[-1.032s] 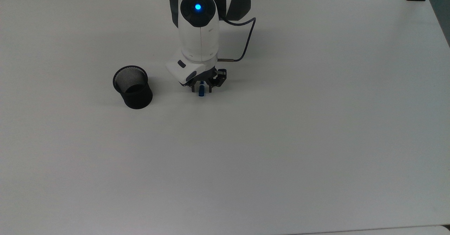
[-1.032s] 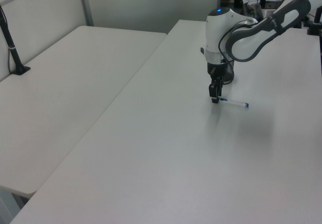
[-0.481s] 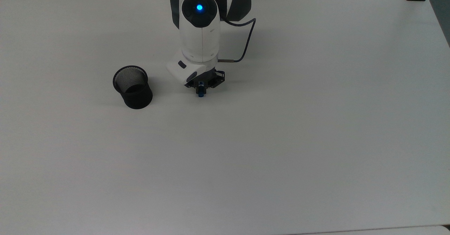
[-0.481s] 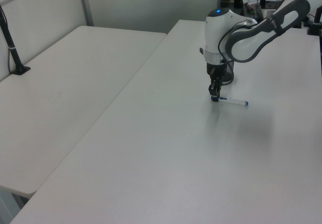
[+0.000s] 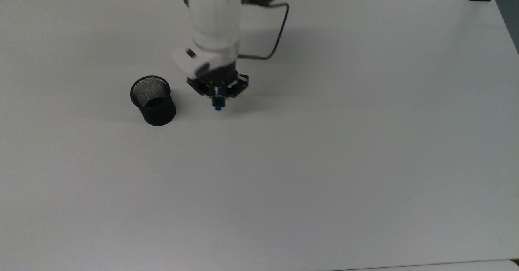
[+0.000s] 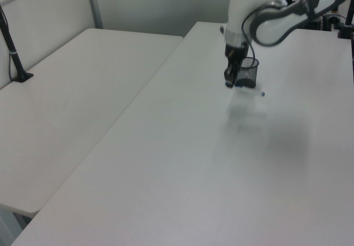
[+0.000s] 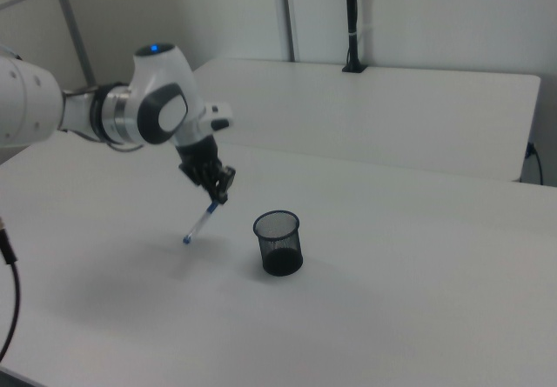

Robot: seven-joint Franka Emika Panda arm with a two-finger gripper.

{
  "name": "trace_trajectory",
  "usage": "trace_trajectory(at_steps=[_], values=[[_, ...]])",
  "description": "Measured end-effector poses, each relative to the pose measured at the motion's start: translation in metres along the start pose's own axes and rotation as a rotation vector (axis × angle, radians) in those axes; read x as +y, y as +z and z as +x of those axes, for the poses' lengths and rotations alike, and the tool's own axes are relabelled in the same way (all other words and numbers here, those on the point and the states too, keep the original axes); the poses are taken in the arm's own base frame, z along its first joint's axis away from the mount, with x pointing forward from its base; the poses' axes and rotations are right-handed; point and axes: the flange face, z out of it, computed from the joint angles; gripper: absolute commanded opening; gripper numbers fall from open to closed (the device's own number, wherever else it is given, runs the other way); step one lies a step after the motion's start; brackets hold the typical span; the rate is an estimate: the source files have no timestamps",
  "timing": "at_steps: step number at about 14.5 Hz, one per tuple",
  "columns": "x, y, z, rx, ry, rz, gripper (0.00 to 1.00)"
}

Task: Insert the marker
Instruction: 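Carry the held marker over the black mesh cup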

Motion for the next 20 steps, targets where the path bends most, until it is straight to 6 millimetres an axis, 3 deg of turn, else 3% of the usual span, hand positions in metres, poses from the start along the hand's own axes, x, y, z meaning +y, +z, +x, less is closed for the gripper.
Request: trace_trajectory(at_steps=[3,6,8,12,16,20], values=[[0.044,-0.082,0.0,0.126,0.094,0.021,0.0],[0.073,-0.12,-0.008,0.191,0.131,0.014,0.0],[0.086,-0.121,-0.01,0.25,0.121,0.006,0.0],[0.114,-0.096,-0.02,0.49,0.119,-0.014,0.0],[0.143,-0.086,-0.034,0.635,0.121,-0.053,0.0],[0.147,-0.077,-0.04,0.664,0.108,-0.063,0.0]])
